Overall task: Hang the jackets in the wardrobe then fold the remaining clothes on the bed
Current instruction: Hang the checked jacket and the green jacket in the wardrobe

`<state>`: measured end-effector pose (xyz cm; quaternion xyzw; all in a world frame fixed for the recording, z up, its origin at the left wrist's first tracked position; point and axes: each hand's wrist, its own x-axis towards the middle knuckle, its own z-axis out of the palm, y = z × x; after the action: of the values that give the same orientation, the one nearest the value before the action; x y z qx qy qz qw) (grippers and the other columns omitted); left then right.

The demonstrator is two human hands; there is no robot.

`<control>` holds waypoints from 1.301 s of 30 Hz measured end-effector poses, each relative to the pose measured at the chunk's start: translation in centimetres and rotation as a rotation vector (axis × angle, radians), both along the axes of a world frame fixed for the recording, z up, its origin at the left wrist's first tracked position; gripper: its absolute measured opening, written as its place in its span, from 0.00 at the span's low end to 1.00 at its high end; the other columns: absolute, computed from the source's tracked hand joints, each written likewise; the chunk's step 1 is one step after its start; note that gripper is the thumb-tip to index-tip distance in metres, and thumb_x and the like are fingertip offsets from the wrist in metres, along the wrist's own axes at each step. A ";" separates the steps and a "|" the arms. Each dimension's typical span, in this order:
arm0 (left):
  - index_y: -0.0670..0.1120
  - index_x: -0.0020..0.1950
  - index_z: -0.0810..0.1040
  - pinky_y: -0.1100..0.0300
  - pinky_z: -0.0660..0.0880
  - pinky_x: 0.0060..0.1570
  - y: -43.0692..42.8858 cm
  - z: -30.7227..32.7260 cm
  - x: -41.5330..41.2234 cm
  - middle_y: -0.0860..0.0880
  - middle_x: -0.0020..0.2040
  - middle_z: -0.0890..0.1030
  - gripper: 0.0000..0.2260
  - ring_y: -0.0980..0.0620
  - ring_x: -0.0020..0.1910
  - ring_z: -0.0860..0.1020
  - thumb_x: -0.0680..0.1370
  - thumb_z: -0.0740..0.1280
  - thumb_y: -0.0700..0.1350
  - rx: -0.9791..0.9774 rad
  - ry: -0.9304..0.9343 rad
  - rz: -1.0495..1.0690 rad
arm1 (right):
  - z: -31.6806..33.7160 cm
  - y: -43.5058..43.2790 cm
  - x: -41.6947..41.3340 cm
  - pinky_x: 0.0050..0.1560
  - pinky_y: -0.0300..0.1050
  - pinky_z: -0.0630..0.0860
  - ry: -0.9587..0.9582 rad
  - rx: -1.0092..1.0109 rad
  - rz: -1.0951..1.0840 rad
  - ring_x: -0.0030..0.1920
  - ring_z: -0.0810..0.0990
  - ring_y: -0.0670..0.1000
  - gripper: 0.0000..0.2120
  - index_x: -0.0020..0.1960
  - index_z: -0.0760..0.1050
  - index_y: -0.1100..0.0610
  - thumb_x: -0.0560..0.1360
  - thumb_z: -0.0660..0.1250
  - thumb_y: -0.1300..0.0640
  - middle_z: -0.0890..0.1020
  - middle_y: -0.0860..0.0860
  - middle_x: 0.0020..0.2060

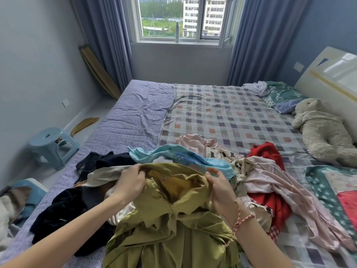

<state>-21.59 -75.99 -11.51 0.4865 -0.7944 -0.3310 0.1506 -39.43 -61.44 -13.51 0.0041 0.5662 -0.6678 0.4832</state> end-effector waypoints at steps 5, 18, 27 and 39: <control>0.45 0.52 0.75 0.53 0.69 0.44 -0.8 3.0 -0.9 0.46 0.46 0.78 0.10 0.43 0.48 0.76 0.81 0.54 0.43 -0.203 -0.041 0.024 | 1.7 0.1 -0.1 0.41 0.40 0.78 0.423 -0.054 0.449 0.45 0.80 0.50 0.22 0.61 0.72 0.53 0.69 0.73 0.62 0.79 0.53 0.48; 0.42 0.49 0.74 0.62 0.78 0.25 -1.3 5.4 -3.9 0.45 0.34 0.83 0.23 0.52 0.29 0.81 0.82 0.46 0.56 1.115 0.589 0.050 | 10.4 -3.3 -4.1 0.25 0.40 0.78 0.376 0.086 0.657 0.24 0.79 0.47 0.06 0.45 0.70 0.62 0.78 0.55 0.66 0.80 0.53 0.24; 0.40 0.56 0.77 0.60 0.79 0.42 -0.3 0.6 -4.1 0.43 0.48 0.78 0.36 0.52 0.42 0.78 0.59 0.77 0.62 0.895 0.260 -0.666 | 17.6 2.6 -7.3 0.49 0.42 0.78 0.701 -0.016 1.177 0.49 0.81 0.53 0.25 0.58 0.71 0.73 0.63 0.72 0.69 0.81 0.61 0.50; 0.39 0.47 0.81 0.53 0.65 0.47 1.3 4.6 -5.5 0.38 0.43 0.79 0.14 0.41 0.46 0.75 0.69 0.58 0.41 -0.693 0.271 -0.064 | 9.8 3.6 -9.4 0.37 0.37 0.67 1.638 0.388 0.507 0.42 0.77 0.52 0.10 0.45 0.77 0.61 0.73 0.58 0.70 0.80 0.54 0.41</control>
<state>-27.08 -74.66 -6.89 0.3332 -0.8470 -0.1086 0.3996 -48.84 -57.80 -3.68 -0.5203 0.8222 -0.2254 0.0495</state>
